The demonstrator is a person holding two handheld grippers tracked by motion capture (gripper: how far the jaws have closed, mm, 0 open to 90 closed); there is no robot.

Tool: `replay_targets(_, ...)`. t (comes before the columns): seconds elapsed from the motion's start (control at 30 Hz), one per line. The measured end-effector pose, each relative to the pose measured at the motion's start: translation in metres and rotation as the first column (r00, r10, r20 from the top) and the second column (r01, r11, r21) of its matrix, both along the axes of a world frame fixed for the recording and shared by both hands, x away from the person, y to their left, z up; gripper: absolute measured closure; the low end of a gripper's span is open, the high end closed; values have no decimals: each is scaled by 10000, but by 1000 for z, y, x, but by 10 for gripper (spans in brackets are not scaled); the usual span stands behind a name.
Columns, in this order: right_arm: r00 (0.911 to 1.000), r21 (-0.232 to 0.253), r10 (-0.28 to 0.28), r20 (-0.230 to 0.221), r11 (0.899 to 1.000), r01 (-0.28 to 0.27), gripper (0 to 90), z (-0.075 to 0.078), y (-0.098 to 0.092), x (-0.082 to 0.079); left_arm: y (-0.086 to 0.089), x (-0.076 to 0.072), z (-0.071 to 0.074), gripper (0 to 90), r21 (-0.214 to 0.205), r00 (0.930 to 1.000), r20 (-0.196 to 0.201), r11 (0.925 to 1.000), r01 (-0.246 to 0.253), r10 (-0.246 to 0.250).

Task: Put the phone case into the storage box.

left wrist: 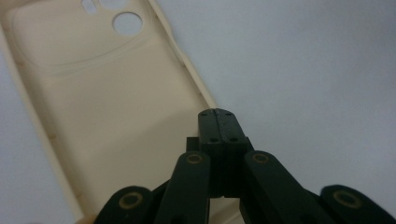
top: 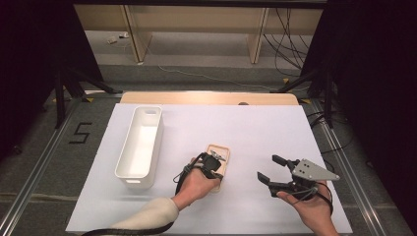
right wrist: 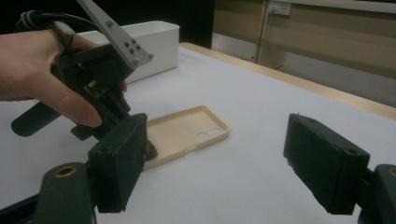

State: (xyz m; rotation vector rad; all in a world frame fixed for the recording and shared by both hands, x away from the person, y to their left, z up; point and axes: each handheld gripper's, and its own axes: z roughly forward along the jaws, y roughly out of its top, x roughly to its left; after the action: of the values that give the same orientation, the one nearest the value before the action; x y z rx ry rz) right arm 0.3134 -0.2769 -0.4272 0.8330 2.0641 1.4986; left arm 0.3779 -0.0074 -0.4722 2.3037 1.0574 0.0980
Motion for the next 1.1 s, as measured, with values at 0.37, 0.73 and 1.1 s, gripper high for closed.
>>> replay_targets(0.37,10000,1,14,18,10000,-14,233,0,0,1,-6,0,0,900,-211,9999,-96,9998,-54,52)
replay_targets(0.73,10000,-4,0,13,10000,0,234,0,0,0,-11,0,0,899,-312,9998,-133,9994,-161,157)
replay_targets(1.1,10000,-10,36,9,10000,-36,234,0,0,0,-12,0,-1,898,-339,9999,-42,9993,-142,140)
